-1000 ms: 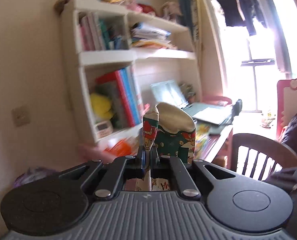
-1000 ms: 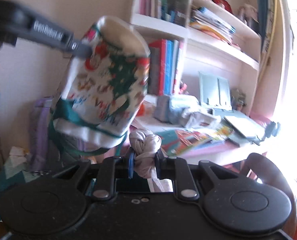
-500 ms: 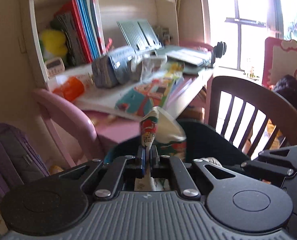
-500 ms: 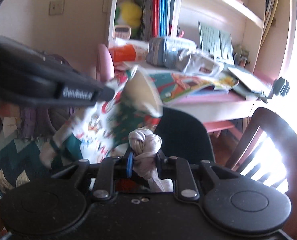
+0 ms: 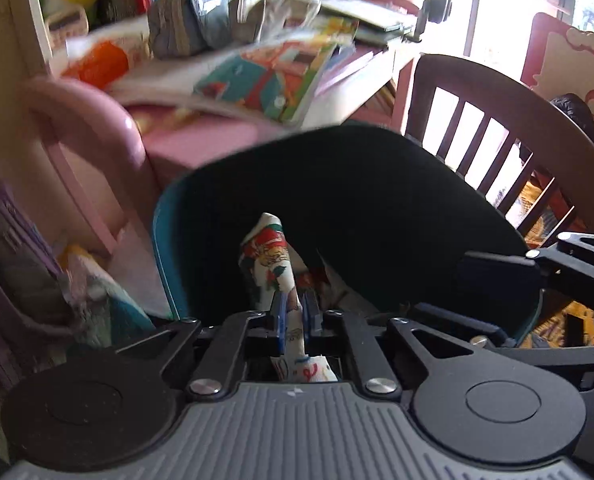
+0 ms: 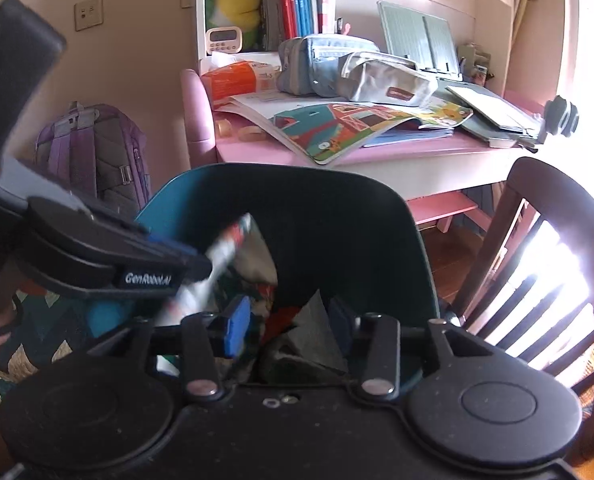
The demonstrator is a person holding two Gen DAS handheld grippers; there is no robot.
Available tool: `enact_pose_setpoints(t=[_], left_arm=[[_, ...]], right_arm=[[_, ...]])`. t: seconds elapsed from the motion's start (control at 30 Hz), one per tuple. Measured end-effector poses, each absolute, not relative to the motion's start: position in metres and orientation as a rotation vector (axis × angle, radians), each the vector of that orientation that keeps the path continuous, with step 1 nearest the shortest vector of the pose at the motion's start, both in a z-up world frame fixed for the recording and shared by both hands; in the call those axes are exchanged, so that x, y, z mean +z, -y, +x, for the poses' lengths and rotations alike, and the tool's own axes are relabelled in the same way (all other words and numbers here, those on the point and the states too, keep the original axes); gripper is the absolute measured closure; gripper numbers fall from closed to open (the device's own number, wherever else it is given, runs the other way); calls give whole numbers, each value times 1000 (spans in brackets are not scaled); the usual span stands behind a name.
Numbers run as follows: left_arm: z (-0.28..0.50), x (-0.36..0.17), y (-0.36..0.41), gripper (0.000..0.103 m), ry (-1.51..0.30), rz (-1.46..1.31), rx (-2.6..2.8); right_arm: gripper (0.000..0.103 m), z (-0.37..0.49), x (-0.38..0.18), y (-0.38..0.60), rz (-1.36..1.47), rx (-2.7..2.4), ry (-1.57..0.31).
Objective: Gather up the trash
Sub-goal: 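Open both tools to drop the bag and tissue into the bin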
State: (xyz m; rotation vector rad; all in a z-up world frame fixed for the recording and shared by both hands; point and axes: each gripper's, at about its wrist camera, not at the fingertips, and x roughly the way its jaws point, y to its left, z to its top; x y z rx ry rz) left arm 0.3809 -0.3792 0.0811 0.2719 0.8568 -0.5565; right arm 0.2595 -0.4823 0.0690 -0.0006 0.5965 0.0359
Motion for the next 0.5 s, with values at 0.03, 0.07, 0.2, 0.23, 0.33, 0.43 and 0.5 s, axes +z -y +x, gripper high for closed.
enact_pose_setpoints(t=[0.03,0.07,0.2,0.23,0.33,0.43,0.5], left_arm=[[379,80,378,96,-862,260,-560],[375,81,376,96,-860,256,-565],[353,92,372,95,-840,262,-593],[347,95,369,94,-832,257,-598],[332,105,362,93,-811,236,-606],[317,114,354,93,-792,226,-608],[307,119,349,92,-779,221,-615]], right_arm=[[55,256,70,483,0,36,-594],[54,251,72,483,0,33,-592],[52,234,80,482,-2,23,-582],[52,229,82,482,-5,20,-579],[51,214,89,480,-5,19,-568],[51,200,97,477,-4,19,-552],[50,191,103,474,-4,25,-542]])
